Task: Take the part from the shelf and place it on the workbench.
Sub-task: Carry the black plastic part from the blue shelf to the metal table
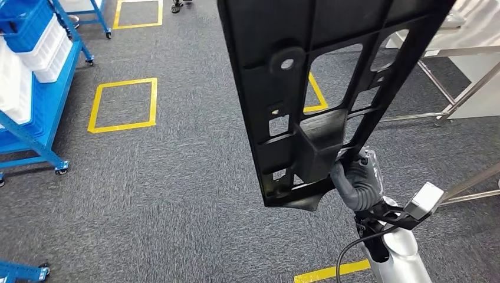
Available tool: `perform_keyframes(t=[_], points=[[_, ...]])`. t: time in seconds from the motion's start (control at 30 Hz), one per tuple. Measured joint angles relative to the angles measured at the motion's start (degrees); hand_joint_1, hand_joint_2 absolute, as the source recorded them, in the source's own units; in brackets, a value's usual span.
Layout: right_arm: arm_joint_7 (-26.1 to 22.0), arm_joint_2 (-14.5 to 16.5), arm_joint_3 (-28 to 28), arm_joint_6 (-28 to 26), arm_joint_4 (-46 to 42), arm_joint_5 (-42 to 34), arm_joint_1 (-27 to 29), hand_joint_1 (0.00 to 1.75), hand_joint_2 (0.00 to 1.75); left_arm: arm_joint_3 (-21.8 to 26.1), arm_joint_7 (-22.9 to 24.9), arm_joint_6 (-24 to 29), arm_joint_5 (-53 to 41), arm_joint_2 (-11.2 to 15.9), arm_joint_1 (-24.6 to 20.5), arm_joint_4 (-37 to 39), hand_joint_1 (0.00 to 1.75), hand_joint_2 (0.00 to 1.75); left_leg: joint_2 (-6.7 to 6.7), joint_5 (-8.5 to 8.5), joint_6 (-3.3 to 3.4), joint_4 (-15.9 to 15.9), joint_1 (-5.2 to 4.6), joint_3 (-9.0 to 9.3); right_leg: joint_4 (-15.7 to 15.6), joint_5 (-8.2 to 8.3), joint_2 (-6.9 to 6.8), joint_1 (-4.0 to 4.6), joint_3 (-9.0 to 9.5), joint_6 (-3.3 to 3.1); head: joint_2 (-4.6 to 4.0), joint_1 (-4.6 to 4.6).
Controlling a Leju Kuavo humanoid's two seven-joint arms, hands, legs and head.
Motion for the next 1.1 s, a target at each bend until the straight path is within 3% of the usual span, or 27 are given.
perform_keyframes(t=[0.03,0.1,0.17,0.2,0.23,0.27,0.33,0.4,0.47,0.53,0.57,0.63,0.67,0.7,0.73,0.77,0.83,0.9,0.97,1.0,1.03,1.1], points=[[0.11,0.12,0.10,-0.03,0.14,0.16,-0.40,1.75,1.75,0.01,-0.01,0.02,0.01,-0.04,-0.06,0.00,0.00,1.75,0.69,0.19,0.36,-0.36,0.12,0.19,1.21,-0.71,-1.25,0.06,-0.60,0.24,0.00,0.01],[0.44,0.45,0.43,-0.07,0.66,0.35,-1.78,1.75,1.75,0.05,-0.03,0.05,0.02,-0.10,-0.07,0.00,0.00,1.75,2.20,0.24,0.80,-0.65,0.05,0.40,7.24,-3.75,-4.65,0.20,-3.66,0.62,0.00,0.02],[0.93,0.78,0.93,-0.07,1.36,0.41,-2.98,1.75,1.75,0.11,-0.04,0.06,0.02,-0.11,0.04,0.00,0.00,1.75,3.80,0.06,0.95,-0.62,-0.12,0.43,14.32,-6.37,-6.15,0.11,-7.41,0.96,0.00,0.02],[1.16,0.89,1.14,-0.08,1.68,0.45,-3.26,1.75,1.75,0.14,-0.04,0.07,0.02,-0.13,0.06,0.00,0.00,1.75,4.52,-0.05,0.94,-0.61,-0.15,0.49,15.59,-6.27,-6.42,0.05,-8.13,1.04,0.00,0.02],[1.38,0.95,1.30,-0.09,1.95,0.50,-3.45,1.75,1.75,0.19,-0.04,0.08,0.02,-0.17,0.04,0.00,0.00,1.75,5.13,-0.18,0.87,-0.59,-0.16,0.59,14.58,-5.12,-6.65,-0.01,-7.65,1.05,0.00,0.02],[1.57,0.98,1.41,-0.11,2.14,0.57,-3.65,1.75,1.75,0.24,-0.04,0.11,0.02,-0.25,0.00,0.00,0.00,1.75,5.69,-0.34,0.74,-0.58,-0.16,0.77,11.41,-3.19,-7.14,-0.04,-6.01,0.97,0.00,0.02],[1.84,0.98,1.61,-0.15,2.30,0.64,-4.30,1.75,1.75,0.34,-0.04,0.17,0.02,-0.40,-0.08,0.00,0.00,1.75,6.66,-0.77,0.30,-0.51,-0.39,1.21,3.40,-0.19,-9.74,0.38,-1.85,0.44,0.00,0.02],[1.95,0.98,1.83,-0.16,2.32,0.66,-4.84,1.75,1.75,0.41,0.02,0.21,0.00,-0.46,-0.10,0.00,0.00,1.75,7.58,-1.18,-0.29,-0.47,-0.75,1.55,-0.28,0.44,-11.18,0.95,-0.11,-0.43,0.00,0.01],[1.99,0.98,1.96,-0.26,2.39,0.70,-4.96,1.75,1.75,0.44,0.17,0.22,-0.15,-0.51,-0.15,0.00,0.00,1.75,8.61,-1.57,-0.89,-0.54,-0.88,1.89,-0.39,0.39,-9.83,1.01,-0.21,-1.18,0.00,0.01],[2.02,0.98,1.97,-0.53,2.42,0.74,-4.94,1.75,1.75,0.44,0.33,0.21,-0.49,-0.57,-0.25,0.00,0.00,1.75,7.44,-2.90,-1.43,0.89,-0.69,1.67,-0.70,0.49,-8.52,0.76,-0.01,-1.83,0.00,0.01],[2.06,0.97,1.98,-0.75,2.41,0.78,-4.93,1.75,1.75,0.43,0.43,0.19,-0.71,-0.59,-0.27,0.00,0.00,1.75,6.16,-4.29,-1.61,3.10,-0.54,0.78,-0.85,0.56,-7.91,0.59,0.12,-2.15,0.00,0.01],[2.21,0.96,1.98,-1.16,2.33,0.89,-4.58,1.75,1.75,0.42,0.64,0.07,-1.16,-0.62,-0.11,0.00,0.00,1.75,3.87,-7.88,-1.72,10.75,-0.39,-2.83,-0.87,0.53,-6.61,0.61,0.17,-2.54,0.00,0.01],[2.29,0.96,1.98,-1.28,2.24,0.97,-4.17,1.75,1.75,0.42,0.74,0.01,-1.34,-0.62,-0.05,0.00,0.00,1.75,3.47,-9.02,-1.76,14.27,-0.37,-4.66,-0.84,0.50,-5.87,0.65,0.19,-2.60,0.00,0.01],[2.38,0.96,1.97,-1.32,2.11,1.06,-3.66,1.75,1.75,0.41,0.83,-0.05,-1.48,-0.62,-0.03,0.00,0.00,1.75,3.28,-9.11,-1.77,16.26,-0.37,-5.86,-0.78,0.47,-5.04,0.69,0.22,-2.63,0.00,0.01],[2.44,0.96,1.96,-1.32,1.96,1.12,-3.17,1.75,1.75,0.41,0.92,-0.09,-1.60,-0.62,-0.07,0.00,0.00,1.75,3.17,-8.01,-1.72,15.99,-0.37,-6.03,-0.69,0.44,-4.20,0.71,0.27,-2.62,0.00,0.01],[2.49,0.96,1.94,-1.31,1.80,1.17,-2.81,1.75,1.75,0.40,1.00,-0.11,-1.72,-0.62,-0.12,0.00,0.00,1.75,2.93,-5.90,-1.60,13.47,-0.35,-5.19,-0.56,0.39,-3.35,0.69,0.31,-2.55,0.00,0.01],[2.52,0.96,1.89,-1.31,1.45,1.19,-2.44,1.75,1.75,0.38,1.10,-0.12,-1.88,-0.61,-0.06,0.00,0.00,1.75,0.79,-1.73,-1.21,6.05,-0.16,-2.45,-0.10,0.19,-1.69,0.69,0.16,-2.21,0.00,0.01],[2.53,0.96,1.83,-1.31,1.22,1.19,-2.24,1.75,1.75,0.35,1.11,-0.12,-1.90,-0.62,0.00,0.00,0.00,1.75,-1.11,-0.62,-0.92,1.77,-0.06,-0.79,0.29,0.17,-0.31,0.56,-0.36,-1.58,0.00,0.01],[2.55,0.99,1.73,-1.31,1.05,1.20,-1.89,1.75,1.75,0.33,1.11,-0.12,-1.94,-0.65,-0.14,0.00,0.00,1.75,-0.61,-0.88,-0.44,1.01,-0.22,-0.36,0.15,0.48,0.95,0.34,-0.77,-0.70,0.00,0.00],[2.56,1.06,1.61,-1.31,0.93,1.20,-1.64,1.75,1.75,0.32,1.11,-0.12,-1.98,-0.69,-0.22,0.00,0.00,1.75,0.01,-0.67,-0.03,0.69,-0.24,-0.19,0.16,0.50,0.96,0.24,-0.83,-0.33,0.00,0.01],[2.56,1.16,1.44,-1.28,0.79,1.21,-1.46,1.75,1.75,0.31,1.10,-0.11,-2.02,-0.74,-0.28,0.00,0.00,1.75,0.65,-0.48,0.40,0.32,-0.19,0.03,0.84,0.05,0.04,0.31,-1.14,-0.02,0.00,0.01],[2.53,1.37,1.11,-1.22,0.59,1.21,-1.24,1.75,1.75,0.29,1.07,-0.08,-2.08,-0.81,-0.26,0.00,0.00,1.75,2.05,-0.26,1.02,-0.21,-0.19,0.38,5.46,-2.49,-3.31,0.37,-3.32,0.40,0.00,0.02]])
